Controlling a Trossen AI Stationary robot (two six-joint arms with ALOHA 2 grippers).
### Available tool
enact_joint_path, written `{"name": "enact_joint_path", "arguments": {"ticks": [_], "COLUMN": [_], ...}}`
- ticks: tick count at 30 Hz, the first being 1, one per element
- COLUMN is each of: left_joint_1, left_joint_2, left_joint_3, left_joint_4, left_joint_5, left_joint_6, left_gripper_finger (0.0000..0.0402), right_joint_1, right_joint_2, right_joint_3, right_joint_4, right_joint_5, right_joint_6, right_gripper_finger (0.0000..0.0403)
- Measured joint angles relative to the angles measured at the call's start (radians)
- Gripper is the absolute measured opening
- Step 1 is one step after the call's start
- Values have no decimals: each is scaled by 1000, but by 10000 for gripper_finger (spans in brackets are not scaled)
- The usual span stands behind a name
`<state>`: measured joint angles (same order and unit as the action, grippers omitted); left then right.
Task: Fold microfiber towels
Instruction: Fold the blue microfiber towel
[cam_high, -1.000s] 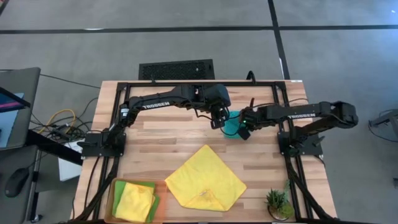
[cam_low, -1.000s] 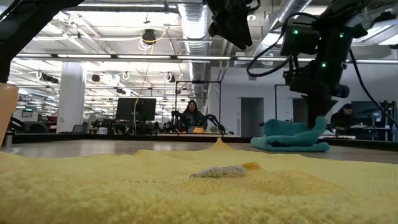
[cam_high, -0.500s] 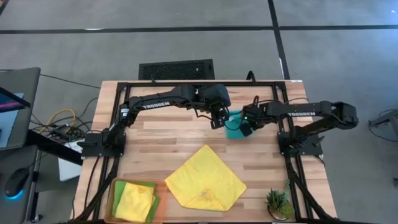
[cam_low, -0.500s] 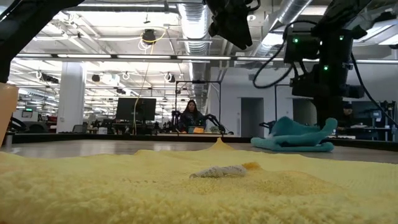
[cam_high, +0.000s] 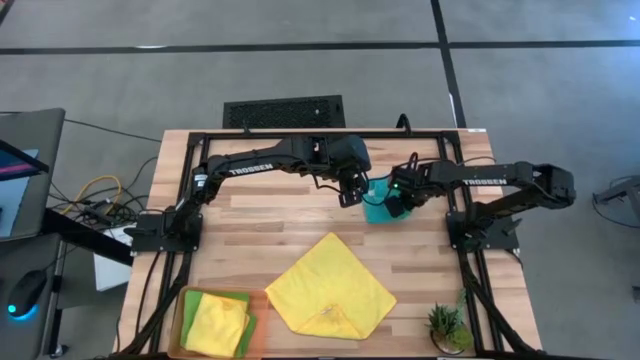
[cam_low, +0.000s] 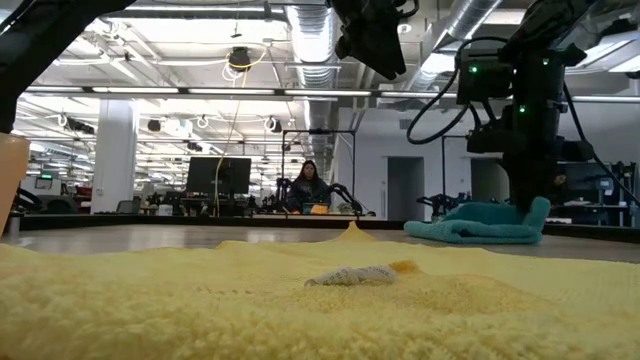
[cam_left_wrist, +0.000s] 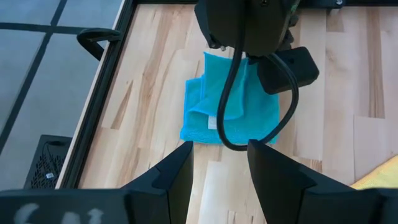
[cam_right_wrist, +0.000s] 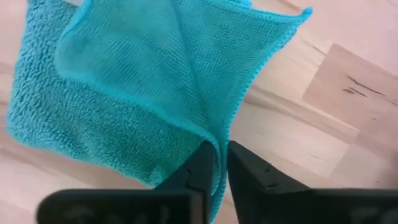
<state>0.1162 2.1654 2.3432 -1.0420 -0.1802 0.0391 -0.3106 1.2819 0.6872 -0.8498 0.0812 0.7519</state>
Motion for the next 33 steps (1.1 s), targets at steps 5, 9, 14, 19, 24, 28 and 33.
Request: {"name": "enact_joint_path", "arguments": {"ticks": [5, 9, 14, 19, 24, 28, 33], "left_joint_1": [0, 0, 0, 0, 0, 0, 0], "left_joint_2": [0, 0, 0, 0, 0, 0, 0], "left_joint_3": [0, 0, 0, 0, 0, 0, 0], "left_joint_4": [0, 0, -1, -23, -33, -33, -39], "left_joint_5": [0, 0, 0, 0, 0, 0, 0], "left_joint_6": [-1, -2, -3, -2, -2, -1, 0], "left_gripper_finger": [146, 146, 146, 146, 146, 146, 146], "right_joint_1": [-11, -28, -52, -54, -85, -113, -90], "right_joint_2": [0, 0, 0, 0, 0, 0, 0], "right_joint_3": [0, 0, 0, 0, 0, 0, 0], "right_joint_4": [-4, -3, -2, -9, -67, -110, -110], "right_joint_5": [57, 89, 134, 134, 145, 118, 80], "right_joint_6": [1, 20, 159, 141, 172, 190, 141], "right_gripper_finger": [117, 163, 198, 205, 191, 175, 163]}}
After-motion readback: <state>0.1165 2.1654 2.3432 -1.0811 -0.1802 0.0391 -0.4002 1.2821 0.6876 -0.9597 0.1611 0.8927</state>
